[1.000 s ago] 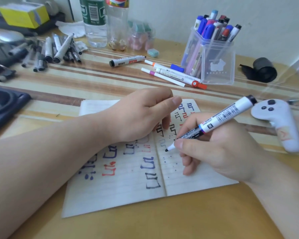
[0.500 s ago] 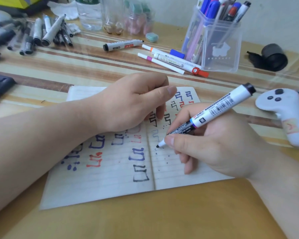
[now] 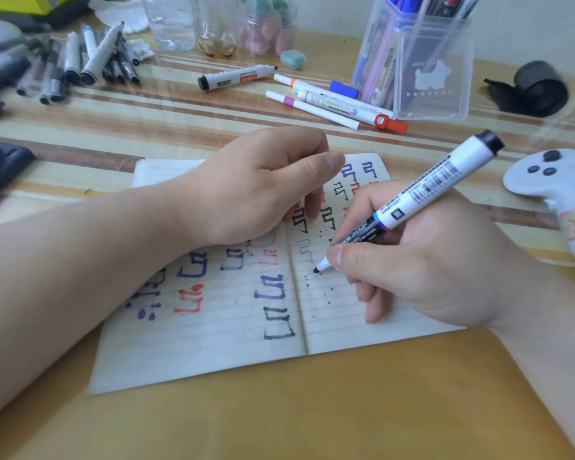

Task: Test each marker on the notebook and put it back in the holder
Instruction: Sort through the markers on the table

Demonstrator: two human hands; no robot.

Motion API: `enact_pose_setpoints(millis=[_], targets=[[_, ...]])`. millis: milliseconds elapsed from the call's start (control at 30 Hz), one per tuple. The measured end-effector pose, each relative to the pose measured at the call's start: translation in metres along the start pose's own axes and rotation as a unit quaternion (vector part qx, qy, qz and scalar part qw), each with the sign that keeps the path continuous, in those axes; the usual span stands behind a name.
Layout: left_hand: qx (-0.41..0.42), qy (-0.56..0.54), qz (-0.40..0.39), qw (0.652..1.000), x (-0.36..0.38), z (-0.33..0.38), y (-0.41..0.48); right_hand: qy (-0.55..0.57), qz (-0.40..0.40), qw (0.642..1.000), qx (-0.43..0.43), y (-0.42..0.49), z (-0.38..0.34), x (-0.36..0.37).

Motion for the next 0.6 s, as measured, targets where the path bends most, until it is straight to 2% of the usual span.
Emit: enact_pose_setpoints(millis=[400,600], targets=[[-0.012,0.014,0.000,1.000,0.0001,0.0029,-0.0001,0.007,-0.035,0.999,-0.021,-0.0012,-0.0013,0.0062],[-0.011,0.010,0.003,1.000,-0.0003,0.0026,0.0001,-0.016,-0.022,0.999,-0.019,-0.0006,-0.0026,0.0042]])
Point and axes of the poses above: each hand's wrist, its own y-axis towards the middle knuckle, its own x-axis out of the palm, z = x × y, the point moved 8 cm from there along y, towards the middle knuckle, and after that the axes turned 5 degrees about x, right-handed, at the moved point
